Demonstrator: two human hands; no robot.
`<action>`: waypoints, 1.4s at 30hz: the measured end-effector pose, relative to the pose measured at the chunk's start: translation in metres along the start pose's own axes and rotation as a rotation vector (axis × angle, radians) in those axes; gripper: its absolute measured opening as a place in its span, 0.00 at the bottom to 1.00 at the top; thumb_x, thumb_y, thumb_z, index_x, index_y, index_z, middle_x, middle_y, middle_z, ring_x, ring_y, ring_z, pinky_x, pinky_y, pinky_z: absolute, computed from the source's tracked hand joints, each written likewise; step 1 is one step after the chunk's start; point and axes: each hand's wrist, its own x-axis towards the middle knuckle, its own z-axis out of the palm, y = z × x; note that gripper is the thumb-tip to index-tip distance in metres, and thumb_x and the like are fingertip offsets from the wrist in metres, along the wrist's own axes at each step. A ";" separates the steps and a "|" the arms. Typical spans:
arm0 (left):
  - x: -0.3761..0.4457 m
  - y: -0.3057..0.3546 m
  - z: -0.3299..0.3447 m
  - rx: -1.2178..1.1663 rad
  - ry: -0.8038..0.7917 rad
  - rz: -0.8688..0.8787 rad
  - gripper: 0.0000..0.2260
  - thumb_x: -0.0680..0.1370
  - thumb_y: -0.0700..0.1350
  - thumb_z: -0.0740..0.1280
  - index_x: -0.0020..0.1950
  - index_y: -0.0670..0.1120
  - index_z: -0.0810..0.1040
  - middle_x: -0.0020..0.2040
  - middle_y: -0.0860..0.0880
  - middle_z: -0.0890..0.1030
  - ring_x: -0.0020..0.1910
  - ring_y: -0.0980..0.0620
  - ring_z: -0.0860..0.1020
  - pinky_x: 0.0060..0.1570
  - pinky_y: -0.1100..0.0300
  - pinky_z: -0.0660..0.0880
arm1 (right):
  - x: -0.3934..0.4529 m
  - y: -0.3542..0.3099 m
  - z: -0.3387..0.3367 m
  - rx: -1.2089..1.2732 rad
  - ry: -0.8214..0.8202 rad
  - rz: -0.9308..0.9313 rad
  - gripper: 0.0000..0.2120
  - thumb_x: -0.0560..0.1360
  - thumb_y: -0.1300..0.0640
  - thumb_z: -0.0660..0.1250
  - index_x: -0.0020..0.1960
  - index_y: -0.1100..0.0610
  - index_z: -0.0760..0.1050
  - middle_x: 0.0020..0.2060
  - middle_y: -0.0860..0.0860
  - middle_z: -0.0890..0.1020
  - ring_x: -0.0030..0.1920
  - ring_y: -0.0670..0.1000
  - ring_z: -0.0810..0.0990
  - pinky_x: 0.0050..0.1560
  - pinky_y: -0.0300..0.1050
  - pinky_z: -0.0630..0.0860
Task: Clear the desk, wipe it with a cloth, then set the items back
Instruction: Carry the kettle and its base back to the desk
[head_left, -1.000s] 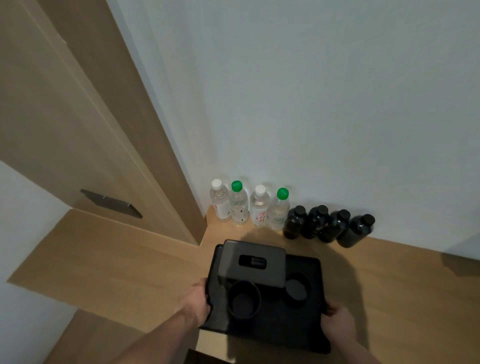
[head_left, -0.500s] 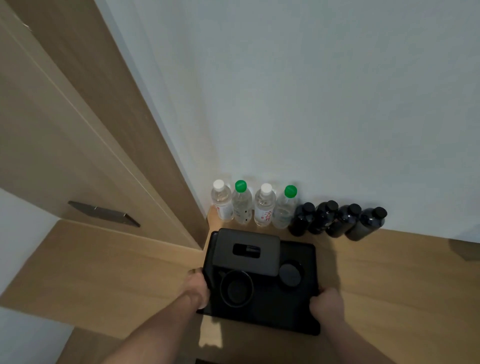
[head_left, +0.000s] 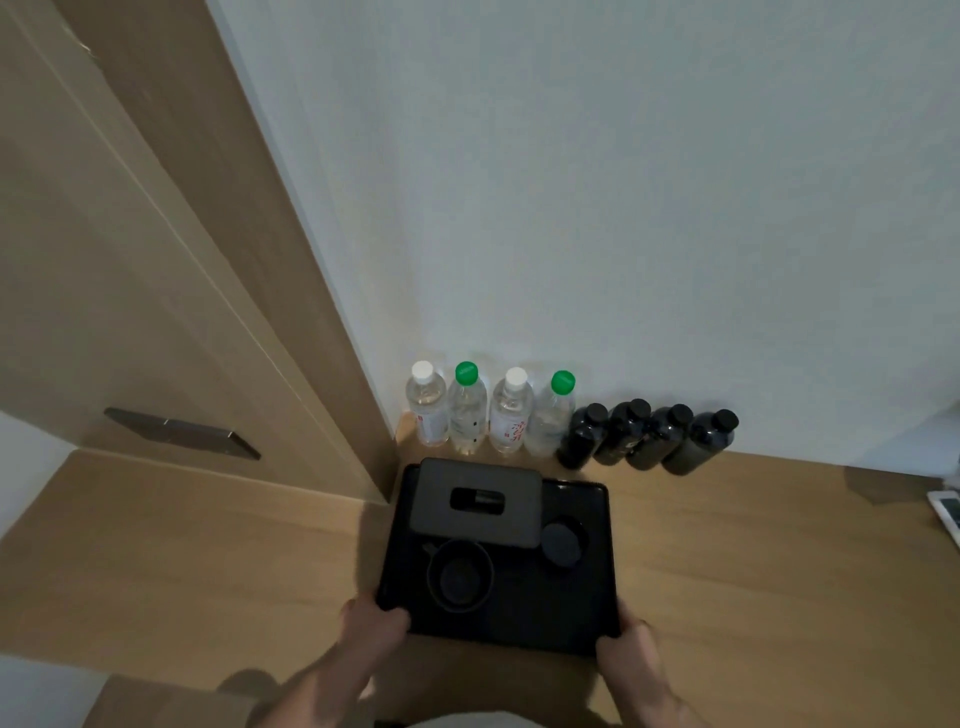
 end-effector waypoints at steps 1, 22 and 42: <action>-0.004 0.008 -0.003 -0.003 -0.008 -0.017 0.30 0.59 0.52 0.65 0.60 0.44 0.81 0.53 0.41 0.82 0.50 0.42 0.80 0.46 0.58 0.76 | 0.008 0.001 0.001 -0.002 -0.009 0.009 0.43 0.61 0.64 0.57 0.76 0.49 0.73 0.53 0.53 0.84 0.54 0.56 0.83 0.59 0.51 0.82; -0.038 0.021 -0.011 -0.213 0.021 0.102 0.32 0.70 0.47 0.76 0.71 0.43 0.68 0.60 0.43 0.78 0.60 0.40 0.78 0.56 0.50 0.75 | -0.044 -0.035 -0.029 0.246 -0.290 -0.025 0.31 0.80 0.71 0.66 0.81 0.61 0.61 0.74 0.58 0.72 0.63 0.57 0.80 0.59 0.42 0.79; -0.286 0.060 0.115 -0.007 -0.027 0.375 0.40 0.79 0.50 0.72 0.83 0.59 0.51 0.79 0.54 0.66 0.64 0.51 0.78 0.68 0.48 0.76 | -0.074 0.041 -0.192 -0.502 -0.418 -0.574 0.33 0.81 0.50 0.66 0.83 0.43 0.57 0.82 0.43 0.60 0.80 0.49 0.62 0.80 0.48 0.61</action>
